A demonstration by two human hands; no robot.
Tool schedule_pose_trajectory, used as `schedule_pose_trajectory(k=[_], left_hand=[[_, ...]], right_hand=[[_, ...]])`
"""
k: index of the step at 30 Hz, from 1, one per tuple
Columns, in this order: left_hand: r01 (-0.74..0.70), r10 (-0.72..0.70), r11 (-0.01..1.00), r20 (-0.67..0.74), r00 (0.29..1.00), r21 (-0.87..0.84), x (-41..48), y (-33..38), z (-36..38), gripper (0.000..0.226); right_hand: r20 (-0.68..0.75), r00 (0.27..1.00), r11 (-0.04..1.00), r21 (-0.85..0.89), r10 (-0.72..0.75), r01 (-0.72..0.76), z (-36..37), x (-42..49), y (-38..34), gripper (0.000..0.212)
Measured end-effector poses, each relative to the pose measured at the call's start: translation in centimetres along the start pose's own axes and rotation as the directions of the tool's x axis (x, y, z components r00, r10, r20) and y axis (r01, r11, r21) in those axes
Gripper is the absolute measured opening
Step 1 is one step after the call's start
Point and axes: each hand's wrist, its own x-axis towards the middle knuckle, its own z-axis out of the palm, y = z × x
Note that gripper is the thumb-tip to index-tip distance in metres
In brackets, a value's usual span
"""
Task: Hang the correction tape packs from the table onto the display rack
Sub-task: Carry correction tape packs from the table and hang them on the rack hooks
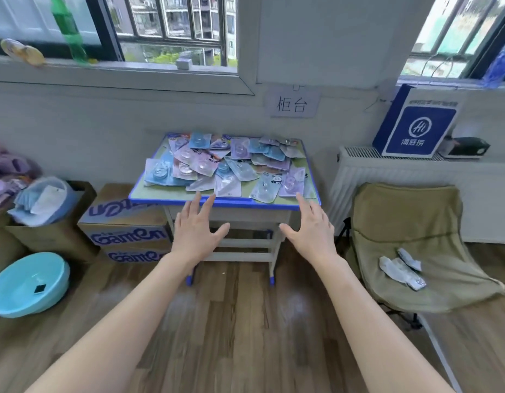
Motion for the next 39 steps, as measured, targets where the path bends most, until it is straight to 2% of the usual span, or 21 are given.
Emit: schedule_pose_trajectory(k=[12,17,26,33,39], left_hand=[[-0.069,0.071,0.997,0.083,0.994,-0.017,25.4,2.3,3.8,0.075],[-0.085,0.088,0.996,0.149,0.985,-0.023,33.6,3.8,5.5,0.076],[-0.043,0.057,0.997,0.213,0.975,-0.07,42.6,5.9,11.2,0.077],[0.025,-0.011,0.998,0.239,0.971,-0.055,48.2,7.9,14.8,0.078],[0.055,-0.049,0.998,0.245,0.968,-0.02,51.1,8.8,16.8,0.078]], right_hand=[[-0.038,0.991,0.99,0.052,0.131,-0.129,0.6,23.1,1.2,0.076],[-0.005,0.983,0.98,0.073,0.185,-0.184,1.1,30.5,2.0,0.075],[0.118,0.972,0.97,0.11,0.203,-0.216,3.7,42.7,5.1,0.075],[0.268,0.954,0.986,0.067,0.13,-0.153,6.6,52.1,6.8,0.076],[0.37,0.924,0.995,0.003,0.095,-0.103,8.7,56.7,7.5,0.081]])
